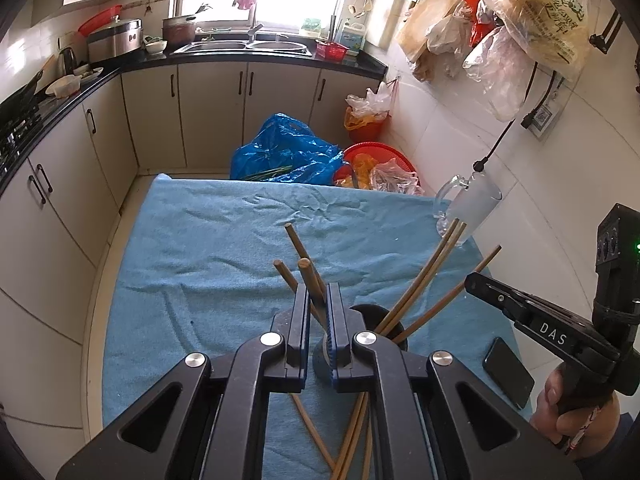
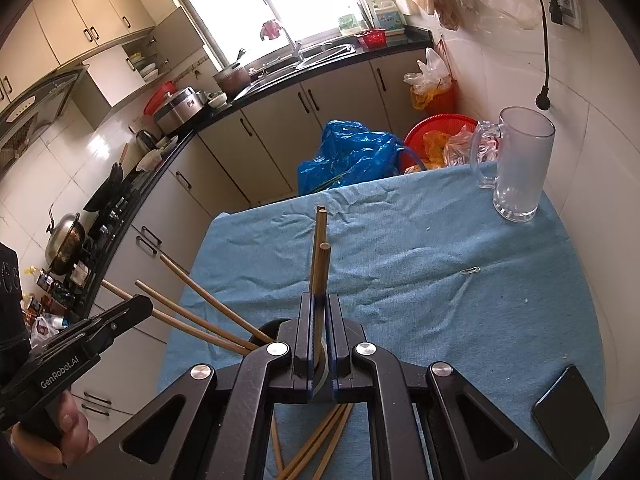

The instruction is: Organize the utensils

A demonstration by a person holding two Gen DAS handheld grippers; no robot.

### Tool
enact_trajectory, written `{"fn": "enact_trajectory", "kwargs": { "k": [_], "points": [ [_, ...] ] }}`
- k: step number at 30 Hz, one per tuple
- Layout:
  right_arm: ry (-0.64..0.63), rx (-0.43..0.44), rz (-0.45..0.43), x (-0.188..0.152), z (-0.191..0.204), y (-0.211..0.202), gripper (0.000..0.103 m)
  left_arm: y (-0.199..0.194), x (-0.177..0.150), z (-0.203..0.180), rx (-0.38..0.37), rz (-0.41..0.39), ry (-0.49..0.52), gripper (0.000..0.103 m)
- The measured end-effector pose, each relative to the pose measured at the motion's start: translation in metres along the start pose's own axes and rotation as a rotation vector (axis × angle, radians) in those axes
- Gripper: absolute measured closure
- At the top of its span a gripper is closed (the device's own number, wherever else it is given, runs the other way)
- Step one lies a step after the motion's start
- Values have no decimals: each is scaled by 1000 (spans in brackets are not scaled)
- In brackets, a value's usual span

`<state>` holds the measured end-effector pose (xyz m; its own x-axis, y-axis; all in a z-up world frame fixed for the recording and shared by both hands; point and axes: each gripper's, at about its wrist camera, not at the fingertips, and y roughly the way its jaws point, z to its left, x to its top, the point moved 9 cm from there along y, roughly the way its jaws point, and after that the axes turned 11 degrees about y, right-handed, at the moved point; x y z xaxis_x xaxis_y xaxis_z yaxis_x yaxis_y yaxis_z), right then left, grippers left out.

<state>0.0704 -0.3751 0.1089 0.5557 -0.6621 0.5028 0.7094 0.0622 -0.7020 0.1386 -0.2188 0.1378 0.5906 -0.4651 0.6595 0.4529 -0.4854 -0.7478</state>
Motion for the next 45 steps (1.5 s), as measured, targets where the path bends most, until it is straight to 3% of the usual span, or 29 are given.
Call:
{"fn": "enact_trajectory", "kwargs": {
  "k": [24, 27, 30, 45],
  "points": [
    [1, -8, -26, 2, -5, -20, 97, -11, -1, -1, 27, -18, 1, 95],
    [4, -7, -34, 2, -6, -27, 94, -16, -1, 0, 38, -26, -1, 86],
    [13, -4, -43, 1, -8, -35, 87, -21, -2, 0, 59, -35, 6, 85],
    [53, 1, -23, -27, -23, -64, 81, -49, -13, -2, 173, -73, 11, 71]
  ]
}}
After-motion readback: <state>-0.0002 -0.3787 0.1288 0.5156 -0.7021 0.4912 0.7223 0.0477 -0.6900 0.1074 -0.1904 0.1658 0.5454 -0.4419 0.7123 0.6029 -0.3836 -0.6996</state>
